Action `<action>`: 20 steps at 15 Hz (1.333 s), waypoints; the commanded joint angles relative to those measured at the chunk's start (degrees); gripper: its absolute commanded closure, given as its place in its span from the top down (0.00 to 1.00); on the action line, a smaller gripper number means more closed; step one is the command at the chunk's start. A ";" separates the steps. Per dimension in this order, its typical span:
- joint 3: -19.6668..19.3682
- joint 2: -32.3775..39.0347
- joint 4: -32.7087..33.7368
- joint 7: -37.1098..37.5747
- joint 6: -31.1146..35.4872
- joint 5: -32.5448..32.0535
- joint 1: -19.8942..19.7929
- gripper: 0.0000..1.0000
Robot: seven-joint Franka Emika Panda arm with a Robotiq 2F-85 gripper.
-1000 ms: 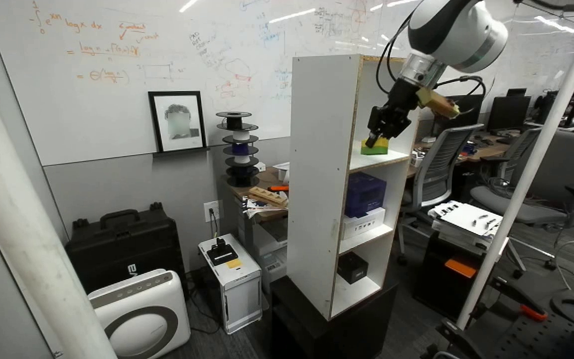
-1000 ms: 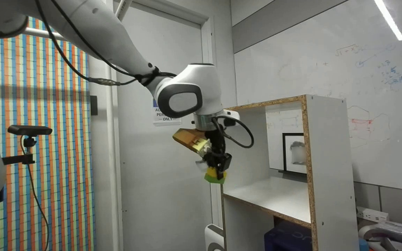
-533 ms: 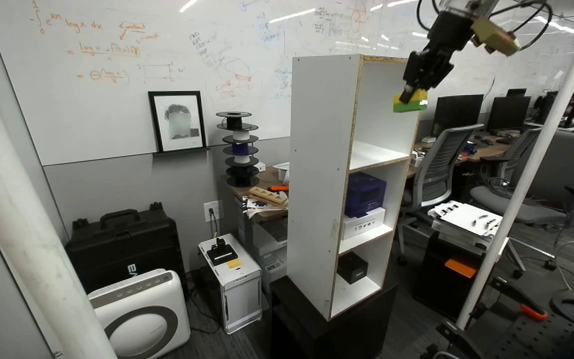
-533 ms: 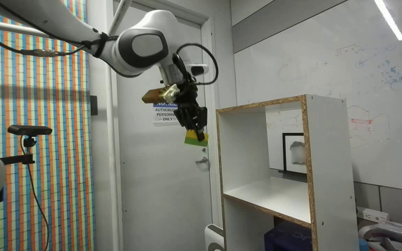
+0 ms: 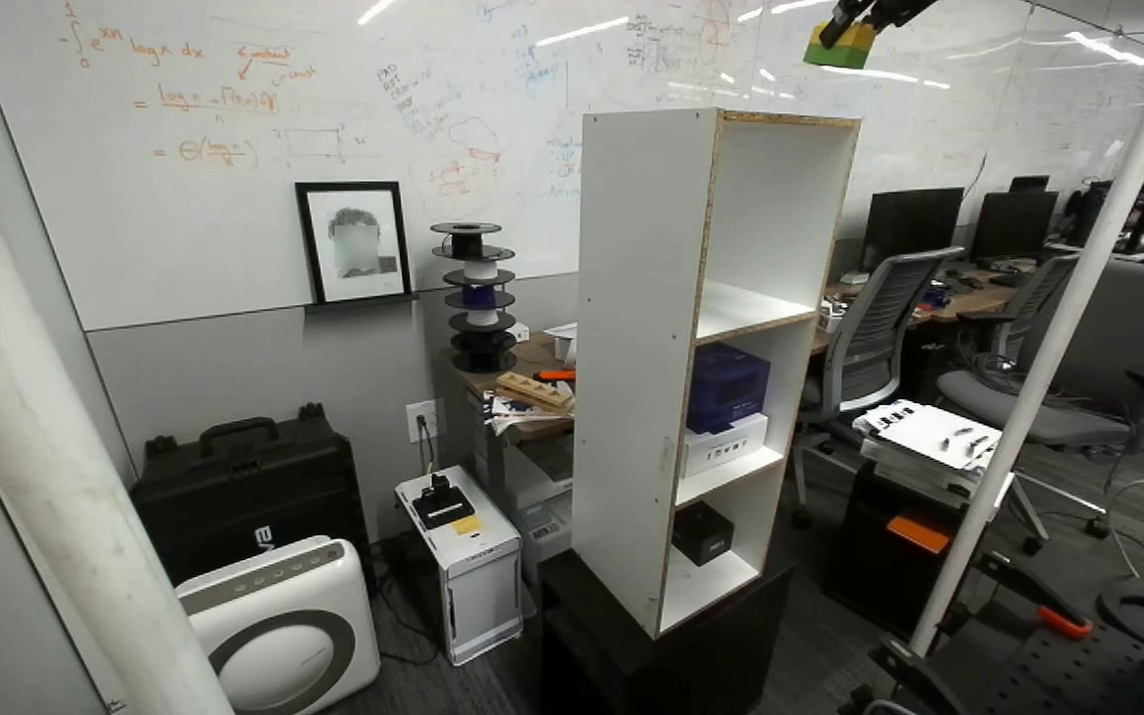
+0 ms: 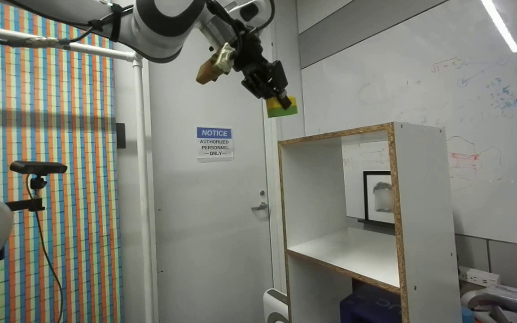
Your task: Move the lego pieces to the top of the shelf
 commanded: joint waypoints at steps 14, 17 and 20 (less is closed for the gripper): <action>3.43 29.01 26.40 22.95 -4.59 -9.49 -3.09 0.85; 3.31 22.39 22.73 19.14 -12.23 -3.61 -0.62 1.00; 2.88 14.77 17.59 15.55 -20.01 1.32 1.41 1.00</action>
